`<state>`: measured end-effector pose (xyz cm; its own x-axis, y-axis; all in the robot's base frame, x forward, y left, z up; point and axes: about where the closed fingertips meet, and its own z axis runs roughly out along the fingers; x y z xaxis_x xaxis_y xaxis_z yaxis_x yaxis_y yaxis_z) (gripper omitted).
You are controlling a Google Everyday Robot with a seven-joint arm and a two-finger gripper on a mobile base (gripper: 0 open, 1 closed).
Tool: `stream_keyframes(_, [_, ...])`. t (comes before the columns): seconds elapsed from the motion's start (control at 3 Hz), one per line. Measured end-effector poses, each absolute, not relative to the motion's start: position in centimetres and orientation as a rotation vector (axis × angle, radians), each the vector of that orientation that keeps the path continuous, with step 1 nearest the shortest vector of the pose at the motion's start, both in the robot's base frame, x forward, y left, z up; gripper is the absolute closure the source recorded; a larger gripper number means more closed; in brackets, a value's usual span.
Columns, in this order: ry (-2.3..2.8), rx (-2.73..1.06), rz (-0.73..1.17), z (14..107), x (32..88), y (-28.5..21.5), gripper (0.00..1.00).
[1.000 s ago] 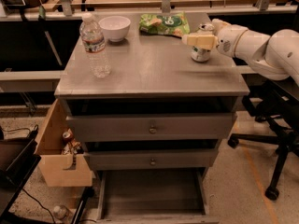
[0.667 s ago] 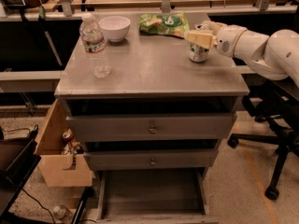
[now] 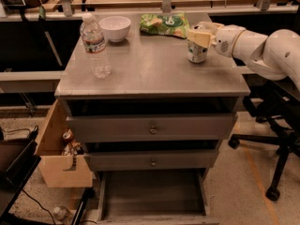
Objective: Place 7up can into bottom drawer
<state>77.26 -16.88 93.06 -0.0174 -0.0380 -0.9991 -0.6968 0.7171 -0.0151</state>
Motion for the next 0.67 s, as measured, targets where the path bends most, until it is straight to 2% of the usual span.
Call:
stream_keyframes(0.33, [1.515,-0.631,0.586,93.04,77.3,-16.6,1.0])
stream_keyframes(0.67, [1.511,-0.633,0.586,93.39,77.42,-16.55,1.0])
